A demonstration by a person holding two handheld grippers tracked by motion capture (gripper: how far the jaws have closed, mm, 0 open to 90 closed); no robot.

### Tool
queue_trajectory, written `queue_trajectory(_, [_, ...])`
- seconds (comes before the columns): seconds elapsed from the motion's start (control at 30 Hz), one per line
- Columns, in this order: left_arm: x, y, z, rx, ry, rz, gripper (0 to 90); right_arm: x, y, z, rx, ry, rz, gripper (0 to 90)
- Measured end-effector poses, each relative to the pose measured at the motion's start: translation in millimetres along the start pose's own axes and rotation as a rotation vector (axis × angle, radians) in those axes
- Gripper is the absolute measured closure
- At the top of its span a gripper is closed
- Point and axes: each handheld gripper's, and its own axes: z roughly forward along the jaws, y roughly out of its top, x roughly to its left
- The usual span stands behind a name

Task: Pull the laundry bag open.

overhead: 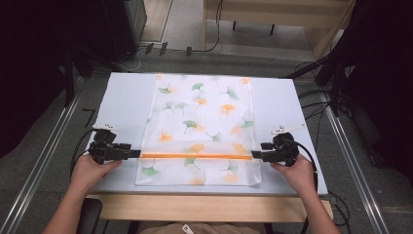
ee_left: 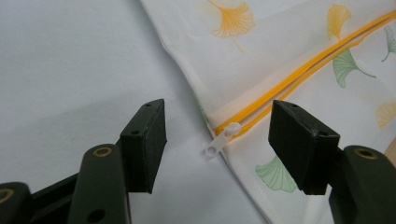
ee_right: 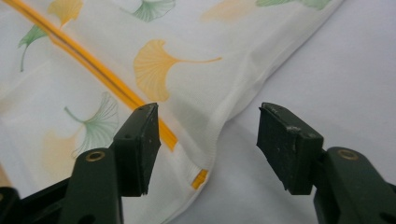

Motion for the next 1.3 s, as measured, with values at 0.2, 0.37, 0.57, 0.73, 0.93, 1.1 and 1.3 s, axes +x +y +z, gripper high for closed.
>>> queue_trajectory(0.2, [4.3,-0.6,-3.3,-0.020,0.034,0.000,36.2,-7.0,-3.1,-5.8,-0.037,-0.030,0.012,36.4])
queue_trajectory(0.37, [8.6,-1.5,-6.1,-0.042,0.049,-0.013,34.9,-15.9,-7.2,-12.2,-0.075,-0.056,0.025,34.1])
queue_trajectory(0.57, [13.9,-3.0,-10.1,-0.076,0.092,-0.004,31.6,-27.2,-12.6,-19.1,-0.106,-0.096,0.039,32.2])
queue_trajectory(0.73, [19.0,-5.6,-11.6,-0.105,0.136,0.029,29.1,-34.6,-16.9,-21.5,-0.127,-0.130,0.040,30.3])
queue_trajectory(0.93, [26.0,-6.1,-12.8,-0.132,0.179,0.027,26.6,-41.3,-20.5,-21.0,-0.130,-0.156,0.038,29.4])
queue_trajectory(1.1, [28.9,-6.2,-12.6,-0.137,0.205,0.017,25.7,-44.4,-21.5,-19.4,-0.121,-0.175,0.041,29.0])
queue_trajectory(1.3, [29.7,-5.7,-11.0,-0.137,0.216,0.003,24.9,-46.7,-22.6,-18.9,-0.119,-0.185,0.039,28.5])
